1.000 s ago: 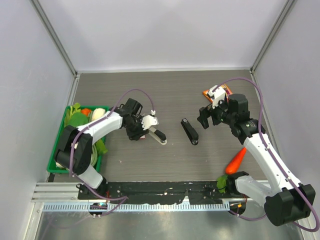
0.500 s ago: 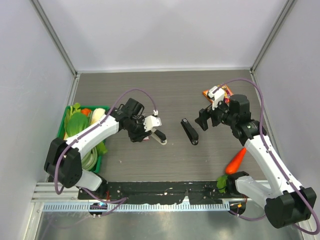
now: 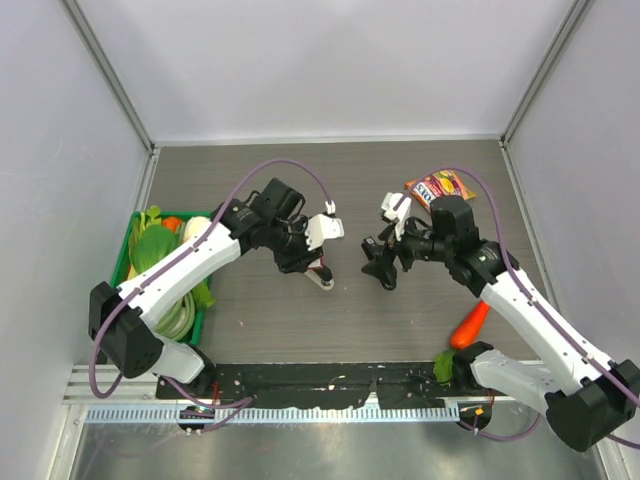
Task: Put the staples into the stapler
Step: Place the staple box at the center of the board.
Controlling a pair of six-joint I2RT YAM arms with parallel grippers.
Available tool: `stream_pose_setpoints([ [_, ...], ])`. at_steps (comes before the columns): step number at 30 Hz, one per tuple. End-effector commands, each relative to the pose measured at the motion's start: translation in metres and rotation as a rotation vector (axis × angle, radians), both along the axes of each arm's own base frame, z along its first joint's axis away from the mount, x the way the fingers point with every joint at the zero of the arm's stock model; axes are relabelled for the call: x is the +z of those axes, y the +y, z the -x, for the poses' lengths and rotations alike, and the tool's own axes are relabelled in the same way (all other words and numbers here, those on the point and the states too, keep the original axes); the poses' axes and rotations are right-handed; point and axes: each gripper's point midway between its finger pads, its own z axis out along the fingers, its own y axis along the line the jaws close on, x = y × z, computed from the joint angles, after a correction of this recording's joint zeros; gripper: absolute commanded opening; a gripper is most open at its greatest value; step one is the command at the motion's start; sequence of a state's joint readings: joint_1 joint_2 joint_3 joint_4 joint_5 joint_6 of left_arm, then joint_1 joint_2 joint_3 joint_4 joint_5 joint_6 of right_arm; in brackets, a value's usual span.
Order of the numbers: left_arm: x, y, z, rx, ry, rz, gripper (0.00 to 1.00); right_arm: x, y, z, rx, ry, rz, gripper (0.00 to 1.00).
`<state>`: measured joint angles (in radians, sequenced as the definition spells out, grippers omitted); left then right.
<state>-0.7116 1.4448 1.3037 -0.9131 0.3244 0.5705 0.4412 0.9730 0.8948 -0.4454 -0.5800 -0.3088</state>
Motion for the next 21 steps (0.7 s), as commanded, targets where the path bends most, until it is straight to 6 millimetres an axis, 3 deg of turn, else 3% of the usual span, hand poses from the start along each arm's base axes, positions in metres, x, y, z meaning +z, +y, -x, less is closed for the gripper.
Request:
stream_pose_setpoints([
  [1, 0.036, -0.02, 0.013, -0.015, 0.058, 0.127, 0.35, 0.023, 0.028, 0.003, 0.127, -0.059, -0.024, 0.97],
  [9, 0.037, -0.033, 0.001, 0.018, 0.096, 0.122, 0.31, 0.037, 0.062, 0.012, 0.259, -0.128, -0.157, 0.97],
  [18, 0.038, -0.04, 0.01, 0.016, 0.128, 0.158, 0.31, 0.008, 0.073, 0.022, 0.317, -0.046, -0.213, 0.97],
  [21, 0.038, -0.04, 0.014, 0.006, 0.131, 0.174, 0.31, 0.006, 0.075, 0.022, 0.321, -0.021, -0.227, 0.97],
])
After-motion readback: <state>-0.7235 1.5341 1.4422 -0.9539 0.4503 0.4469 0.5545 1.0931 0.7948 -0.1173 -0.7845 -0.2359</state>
